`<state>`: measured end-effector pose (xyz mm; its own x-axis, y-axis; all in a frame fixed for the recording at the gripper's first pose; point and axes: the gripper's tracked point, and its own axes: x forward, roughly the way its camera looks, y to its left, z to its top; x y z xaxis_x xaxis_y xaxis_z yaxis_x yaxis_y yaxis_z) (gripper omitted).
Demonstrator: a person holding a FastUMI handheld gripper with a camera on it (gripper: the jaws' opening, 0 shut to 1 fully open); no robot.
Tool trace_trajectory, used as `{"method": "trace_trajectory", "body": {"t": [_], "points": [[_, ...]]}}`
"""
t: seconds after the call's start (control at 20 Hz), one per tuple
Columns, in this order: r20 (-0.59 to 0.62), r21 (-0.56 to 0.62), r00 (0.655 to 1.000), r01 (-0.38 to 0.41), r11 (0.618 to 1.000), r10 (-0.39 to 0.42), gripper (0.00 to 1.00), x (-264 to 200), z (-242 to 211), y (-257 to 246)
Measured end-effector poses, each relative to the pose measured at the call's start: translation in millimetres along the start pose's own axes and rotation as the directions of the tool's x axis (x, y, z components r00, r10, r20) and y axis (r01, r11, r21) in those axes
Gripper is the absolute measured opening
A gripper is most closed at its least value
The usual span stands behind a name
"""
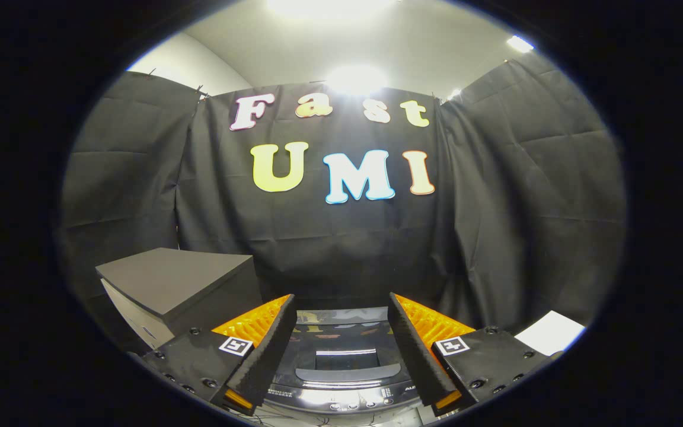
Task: Put the clothes into the washing machine and then close the washing machine lid.
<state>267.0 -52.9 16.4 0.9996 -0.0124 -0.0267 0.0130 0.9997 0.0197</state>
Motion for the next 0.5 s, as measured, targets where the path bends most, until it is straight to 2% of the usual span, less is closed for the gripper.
{"method": "trace_trajectory", "body": {"t": [0.5], "points": [[0.039, -0.007, 0.999, 0.029, 1.0, -0.029, 0.96, -65.1, 6.7, 17.7]]}}
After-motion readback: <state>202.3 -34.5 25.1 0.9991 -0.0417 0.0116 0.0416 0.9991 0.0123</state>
